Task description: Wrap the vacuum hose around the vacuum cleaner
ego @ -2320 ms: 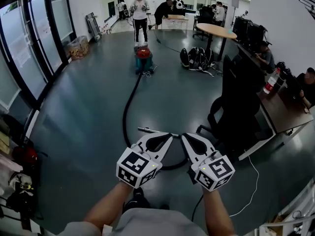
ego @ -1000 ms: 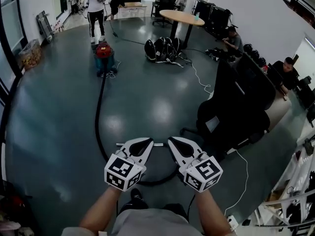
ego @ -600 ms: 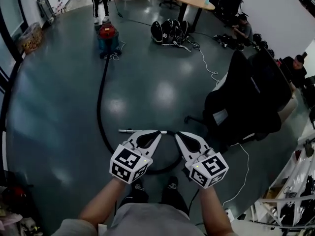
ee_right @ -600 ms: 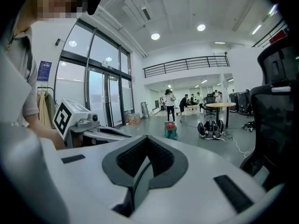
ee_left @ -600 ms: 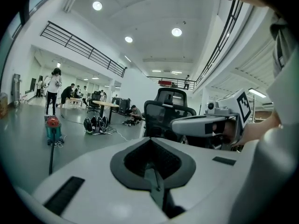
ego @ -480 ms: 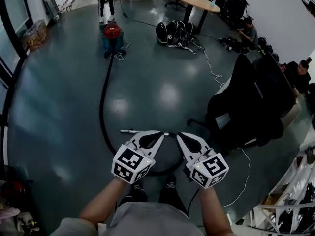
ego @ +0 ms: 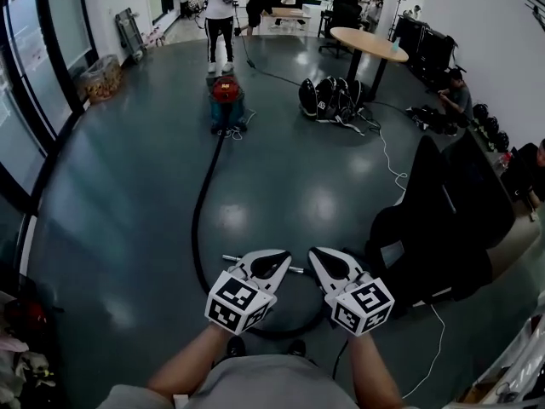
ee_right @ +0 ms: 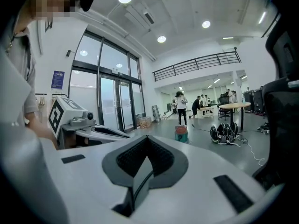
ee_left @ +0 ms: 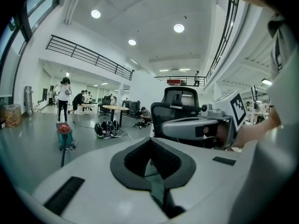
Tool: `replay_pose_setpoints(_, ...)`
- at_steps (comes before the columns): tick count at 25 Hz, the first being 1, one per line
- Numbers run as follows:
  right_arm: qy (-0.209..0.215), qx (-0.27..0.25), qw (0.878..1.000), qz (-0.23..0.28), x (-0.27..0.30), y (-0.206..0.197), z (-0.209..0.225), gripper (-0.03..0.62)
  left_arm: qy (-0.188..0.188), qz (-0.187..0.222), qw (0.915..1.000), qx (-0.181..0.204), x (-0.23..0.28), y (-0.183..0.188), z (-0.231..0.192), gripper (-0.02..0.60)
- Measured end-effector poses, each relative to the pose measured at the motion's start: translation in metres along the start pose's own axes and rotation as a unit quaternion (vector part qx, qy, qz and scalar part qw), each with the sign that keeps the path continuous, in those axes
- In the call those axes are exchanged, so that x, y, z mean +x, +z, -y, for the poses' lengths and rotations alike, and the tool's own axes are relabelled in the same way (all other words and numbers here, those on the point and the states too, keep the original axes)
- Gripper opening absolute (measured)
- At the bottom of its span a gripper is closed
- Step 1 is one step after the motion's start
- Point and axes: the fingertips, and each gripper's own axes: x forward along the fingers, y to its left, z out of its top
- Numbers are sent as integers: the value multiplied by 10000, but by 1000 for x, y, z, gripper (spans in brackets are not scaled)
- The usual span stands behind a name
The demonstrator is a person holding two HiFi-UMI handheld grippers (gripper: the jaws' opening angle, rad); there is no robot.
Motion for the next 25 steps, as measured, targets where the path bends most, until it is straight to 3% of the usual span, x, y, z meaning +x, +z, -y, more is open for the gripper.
replay_pose_setpoints(10,459,-576,9969,-262,-12,1,20,5,358,-24,9989,286,10,15,-2,6)
replay_pose_setpoints(25,588,-746,9946,-422,27,2,68,5,294,-362,9972,584,62,19,-59,6)
